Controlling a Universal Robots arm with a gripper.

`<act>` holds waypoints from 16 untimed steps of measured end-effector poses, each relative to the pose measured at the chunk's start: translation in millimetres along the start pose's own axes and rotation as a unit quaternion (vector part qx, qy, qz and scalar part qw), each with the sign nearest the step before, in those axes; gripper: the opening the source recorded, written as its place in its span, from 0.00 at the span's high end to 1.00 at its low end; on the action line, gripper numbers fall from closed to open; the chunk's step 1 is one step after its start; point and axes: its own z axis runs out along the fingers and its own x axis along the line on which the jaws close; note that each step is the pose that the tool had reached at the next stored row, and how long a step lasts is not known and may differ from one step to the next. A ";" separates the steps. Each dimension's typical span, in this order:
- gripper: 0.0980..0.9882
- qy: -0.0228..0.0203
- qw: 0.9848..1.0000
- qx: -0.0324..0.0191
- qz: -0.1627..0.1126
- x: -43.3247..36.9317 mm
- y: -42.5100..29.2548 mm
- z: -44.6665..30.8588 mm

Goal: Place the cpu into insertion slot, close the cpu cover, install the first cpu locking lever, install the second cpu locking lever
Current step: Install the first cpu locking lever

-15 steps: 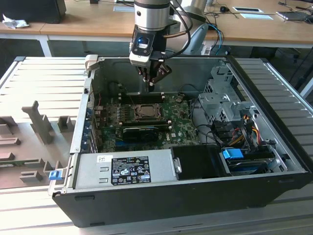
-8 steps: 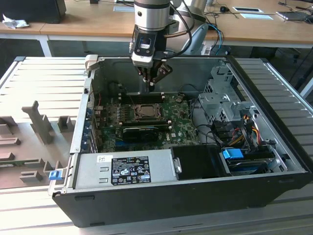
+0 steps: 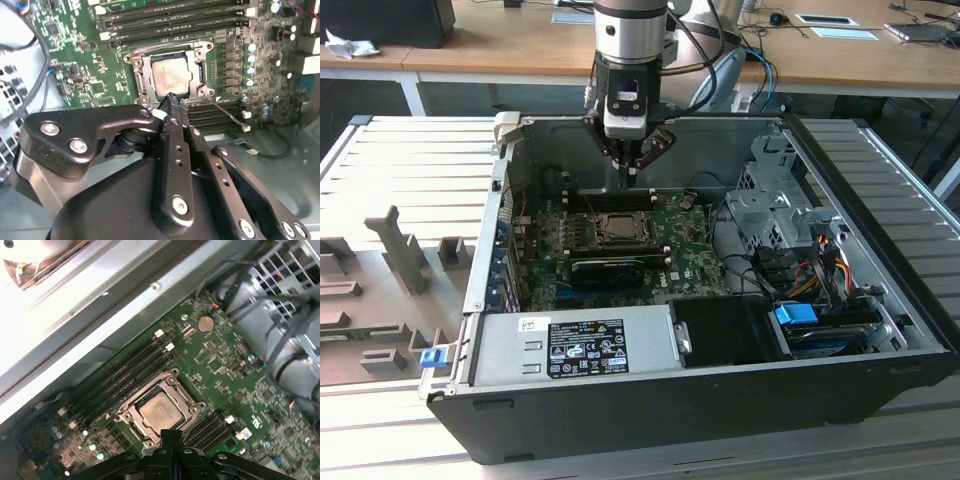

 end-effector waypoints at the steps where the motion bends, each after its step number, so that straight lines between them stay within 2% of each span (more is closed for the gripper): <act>1: 0.99 0.000 1.000 0.000 -0.009 0.0 0.0 0.1; 4: 0.99 0.000 0.999 -0.002 -0.041 0.0 0.0 0.2; 6: 0.99 -0.001 0.998 -0.003 -0.062 0.0 0.0 0.3; 9: 0.99 -0.001 0.996 -0.004 -0.090 0.0 0.0 0.3; 10: 0.99 -0.001 0.995 -0.005 -0.102 0.0 0.0 0.4; 14: 0.99 -0.001 0.992 -0.006 -0.124 0.0 0.0 0.4; 16: 0.99 -0.001 0.988 -0.007 -0.152 0.0 0.0 0.3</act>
